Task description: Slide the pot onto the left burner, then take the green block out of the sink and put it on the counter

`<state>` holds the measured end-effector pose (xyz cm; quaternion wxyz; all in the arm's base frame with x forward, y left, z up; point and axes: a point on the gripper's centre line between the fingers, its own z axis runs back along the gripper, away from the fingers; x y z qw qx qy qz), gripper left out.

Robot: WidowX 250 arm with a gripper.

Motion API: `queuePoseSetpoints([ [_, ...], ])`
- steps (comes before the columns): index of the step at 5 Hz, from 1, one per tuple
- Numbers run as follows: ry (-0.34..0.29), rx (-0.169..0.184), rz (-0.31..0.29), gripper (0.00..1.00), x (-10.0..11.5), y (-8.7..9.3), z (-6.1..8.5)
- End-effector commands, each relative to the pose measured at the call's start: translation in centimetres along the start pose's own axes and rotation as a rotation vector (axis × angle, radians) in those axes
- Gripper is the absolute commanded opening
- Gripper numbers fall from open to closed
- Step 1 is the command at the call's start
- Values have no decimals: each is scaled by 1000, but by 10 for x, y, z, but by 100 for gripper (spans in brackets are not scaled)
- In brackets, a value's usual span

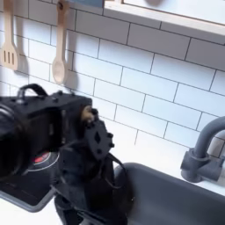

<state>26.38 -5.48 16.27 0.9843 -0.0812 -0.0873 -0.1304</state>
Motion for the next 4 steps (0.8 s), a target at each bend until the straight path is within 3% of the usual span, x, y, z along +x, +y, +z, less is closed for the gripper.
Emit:
queuePoseSetpoints([
  [1,7,-27,2,100,31,-4,-9],
  [3,4,-29,41,100,56,1,-18],
  [4,7,-12,21,100,67,4,-30],
])
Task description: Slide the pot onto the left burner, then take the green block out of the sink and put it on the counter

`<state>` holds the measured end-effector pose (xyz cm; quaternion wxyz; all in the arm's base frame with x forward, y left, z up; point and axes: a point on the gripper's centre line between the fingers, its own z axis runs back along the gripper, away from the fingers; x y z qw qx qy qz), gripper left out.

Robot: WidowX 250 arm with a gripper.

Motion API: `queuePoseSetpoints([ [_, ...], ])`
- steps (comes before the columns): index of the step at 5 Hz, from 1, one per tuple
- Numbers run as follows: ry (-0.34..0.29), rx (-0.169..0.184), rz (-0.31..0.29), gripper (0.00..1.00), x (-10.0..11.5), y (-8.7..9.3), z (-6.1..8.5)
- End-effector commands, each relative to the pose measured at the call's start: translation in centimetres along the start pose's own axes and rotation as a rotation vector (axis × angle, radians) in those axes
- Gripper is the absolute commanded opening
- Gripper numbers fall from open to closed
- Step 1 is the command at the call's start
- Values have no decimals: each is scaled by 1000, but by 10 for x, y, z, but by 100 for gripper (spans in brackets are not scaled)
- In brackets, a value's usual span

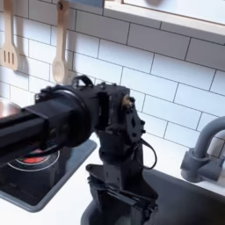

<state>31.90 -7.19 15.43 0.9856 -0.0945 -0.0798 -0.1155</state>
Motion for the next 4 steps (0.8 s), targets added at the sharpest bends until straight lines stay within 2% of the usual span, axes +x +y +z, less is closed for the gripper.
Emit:
queuePoseSetpoints([
  [1,17,-20,-49,100,21,8,-17],
  [2,47,-5,-154,100,22,11,-24],
  [3,79,-32,-187,100,19,7,-30],
  [4,91,-41,-280,100,13,8,-30],
])
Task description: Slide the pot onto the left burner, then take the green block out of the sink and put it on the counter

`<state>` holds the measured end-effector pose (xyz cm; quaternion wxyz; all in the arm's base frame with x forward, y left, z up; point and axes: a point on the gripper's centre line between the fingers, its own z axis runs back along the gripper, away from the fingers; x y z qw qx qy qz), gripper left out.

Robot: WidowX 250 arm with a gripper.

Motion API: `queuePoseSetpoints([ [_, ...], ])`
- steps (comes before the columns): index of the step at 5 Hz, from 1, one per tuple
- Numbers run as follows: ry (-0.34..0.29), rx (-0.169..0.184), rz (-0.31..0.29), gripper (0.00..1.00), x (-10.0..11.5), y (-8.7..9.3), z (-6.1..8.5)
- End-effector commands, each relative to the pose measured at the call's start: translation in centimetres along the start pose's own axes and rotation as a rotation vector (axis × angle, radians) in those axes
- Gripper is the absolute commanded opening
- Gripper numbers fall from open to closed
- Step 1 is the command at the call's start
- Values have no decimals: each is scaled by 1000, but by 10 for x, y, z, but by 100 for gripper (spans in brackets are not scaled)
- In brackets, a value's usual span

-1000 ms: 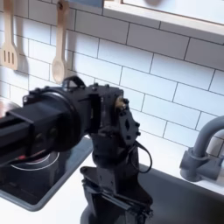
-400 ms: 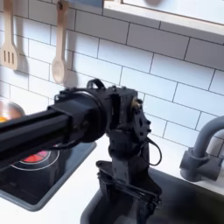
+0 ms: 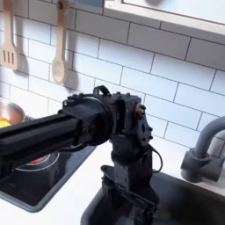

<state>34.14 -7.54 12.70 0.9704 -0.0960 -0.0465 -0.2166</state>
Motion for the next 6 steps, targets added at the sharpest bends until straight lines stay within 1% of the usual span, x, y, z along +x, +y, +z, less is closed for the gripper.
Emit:
queuePoseSetpoints([
  [1,15,-34,-94,100,-6,9,1],
  [2,13,-38,-140,100,-7,2,1],
  [3,10,-52,-179,100,-7,5,0],
  [4,20,-27,-244,100,-13,4,-3],
  [5,33,-57,-234,100,-19,-2,-15],
  [6,29,-51,-243,100,-23,-7,-20],
])
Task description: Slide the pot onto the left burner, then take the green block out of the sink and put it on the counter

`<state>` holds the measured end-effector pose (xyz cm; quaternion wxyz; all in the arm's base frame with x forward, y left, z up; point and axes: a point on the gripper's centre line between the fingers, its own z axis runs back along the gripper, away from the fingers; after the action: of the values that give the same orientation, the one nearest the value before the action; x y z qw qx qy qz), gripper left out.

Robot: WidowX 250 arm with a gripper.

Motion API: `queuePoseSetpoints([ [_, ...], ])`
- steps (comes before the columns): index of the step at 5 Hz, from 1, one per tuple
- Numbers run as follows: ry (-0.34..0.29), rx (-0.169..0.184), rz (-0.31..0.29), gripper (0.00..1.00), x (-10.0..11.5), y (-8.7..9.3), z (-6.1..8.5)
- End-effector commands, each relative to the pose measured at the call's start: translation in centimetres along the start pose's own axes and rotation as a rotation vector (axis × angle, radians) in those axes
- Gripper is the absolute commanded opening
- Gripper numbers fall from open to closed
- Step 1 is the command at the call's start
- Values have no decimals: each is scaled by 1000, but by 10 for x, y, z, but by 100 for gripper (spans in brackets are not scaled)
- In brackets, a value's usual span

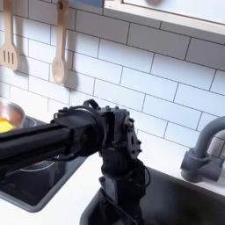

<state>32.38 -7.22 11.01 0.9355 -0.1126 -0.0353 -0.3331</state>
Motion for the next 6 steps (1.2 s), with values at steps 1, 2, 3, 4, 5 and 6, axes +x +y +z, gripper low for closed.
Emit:
queuePoseSetpoints([
  [1,-23,8,-11,100,-2,-13,-7],
  [2,-40,15,14,100,6,-15,-9],
  [3,-56,14,44,100,23,-23,-8],
  [4,-48,19,44,100,43,-33,-11],
  [5,-48,29,79,100,54,-27,-14],
  [6,-50,61,131,100,60,-15,-14],
])
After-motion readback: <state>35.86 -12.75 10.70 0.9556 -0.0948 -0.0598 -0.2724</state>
